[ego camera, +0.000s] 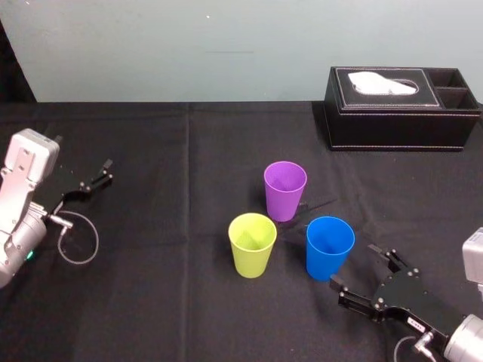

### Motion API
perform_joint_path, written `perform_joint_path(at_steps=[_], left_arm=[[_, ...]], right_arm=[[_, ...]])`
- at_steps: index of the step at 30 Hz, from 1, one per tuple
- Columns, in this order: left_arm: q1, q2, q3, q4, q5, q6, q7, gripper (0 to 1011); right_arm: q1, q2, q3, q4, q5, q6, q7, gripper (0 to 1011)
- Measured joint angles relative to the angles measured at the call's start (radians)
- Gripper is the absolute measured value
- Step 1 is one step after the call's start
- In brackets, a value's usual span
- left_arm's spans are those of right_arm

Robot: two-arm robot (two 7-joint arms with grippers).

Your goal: Stack the three plastic cups sequentially using one hand.

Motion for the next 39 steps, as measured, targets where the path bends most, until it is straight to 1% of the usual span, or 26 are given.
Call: perform_joint_path(at_steps=[15, 39], left_arm=[[0.000, 0.000, 0.000, 0.000, 0.000, 0.000, 0.000, 1011], [0.000, 0.000, 0.000, 0.000, 0.000, 0.000, 0.000, 1011]], right_arm=[[0.051, -0.031, -0.032, 0.047, -0.024, 0.004, -0.015, 1003], [0.119, -0.058, -0.065, 0.091, -0.047, 0.011, -0.018, 1003]])
